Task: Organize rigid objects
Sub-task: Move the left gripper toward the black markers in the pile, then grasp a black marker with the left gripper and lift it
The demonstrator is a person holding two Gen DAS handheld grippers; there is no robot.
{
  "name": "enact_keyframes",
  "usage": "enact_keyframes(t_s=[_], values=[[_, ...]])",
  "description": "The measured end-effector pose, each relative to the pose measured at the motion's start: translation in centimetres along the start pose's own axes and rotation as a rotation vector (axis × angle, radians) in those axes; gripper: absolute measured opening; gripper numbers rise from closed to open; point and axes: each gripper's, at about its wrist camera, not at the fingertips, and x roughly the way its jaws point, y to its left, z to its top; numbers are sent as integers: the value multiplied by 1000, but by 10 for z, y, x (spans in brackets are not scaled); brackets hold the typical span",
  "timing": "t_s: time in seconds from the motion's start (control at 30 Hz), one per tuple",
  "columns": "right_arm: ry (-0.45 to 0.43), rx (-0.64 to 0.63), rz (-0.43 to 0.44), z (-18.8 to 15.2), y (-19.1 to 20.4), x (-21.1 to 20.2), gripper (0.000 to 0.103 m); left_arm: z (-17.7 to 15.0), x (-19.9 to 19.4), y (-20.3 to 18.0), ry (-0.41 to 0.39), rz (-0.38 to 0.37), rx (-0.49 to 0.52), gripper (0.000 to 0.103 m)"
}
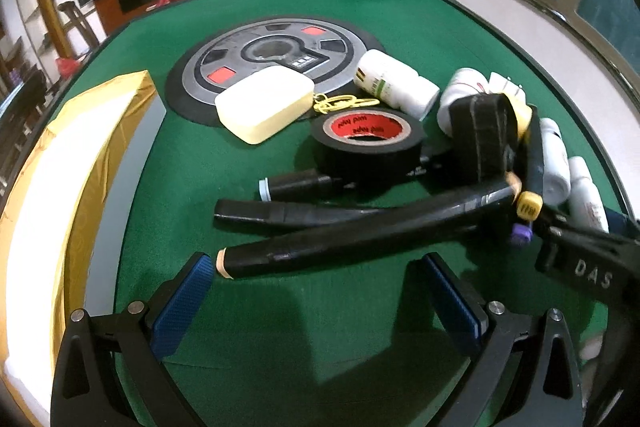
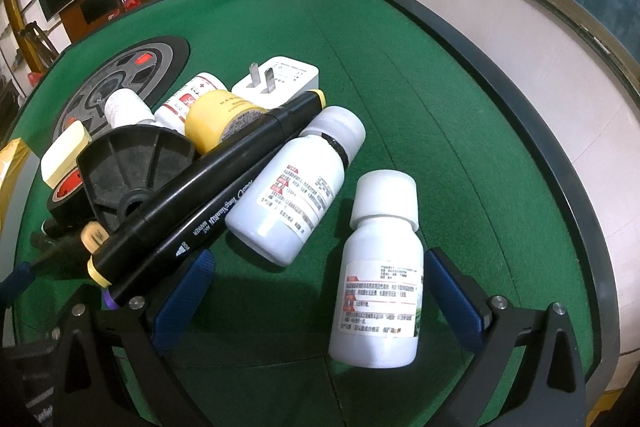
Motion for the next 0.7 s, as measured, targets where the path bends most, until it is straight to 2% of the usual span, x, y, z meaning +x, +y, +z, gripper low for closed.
enact_keyframes(t_s=[0.23, 0.33, 0.43, 0.47, 0.53, 0.57, 0.6, 0.63, 0.7], values=[[63, 4, 6, -5, -3, -8, 103, -7, -4, -4, -4, 28, -43, 103], [4, 3, -23, -13, -8, -33, 103, -7, -4, -2, -2, 14, -34, 103], [-107, -11, -42, -15, -12, -75, 103, -6, -3, -2, 0, 17, -34, 103], [-170, -9, -52, -15, -14, -93, 103, -6, -3, -2, 1, 19, -33, 103], [-365, 9, -54, -19, -19, -137, 103, -6, -3, -3, 1, 24, -29, 103], [-438, 20, -42, -24, -23, -151, 103, -5, -3, -3, 2, 24, -29, 103], [-495, 37, 7, -27, -27, -160, 103, -5, -3, -3, 3, 23, -29, 103], [-471, 46, 55, -24, -30, -158, 103, -5, -3, -2, 3, 18, -30, 103], [-287, 50, 131, -14, -32, -130, 103, -7, -5, 1, -2, -12, -23, 103]])
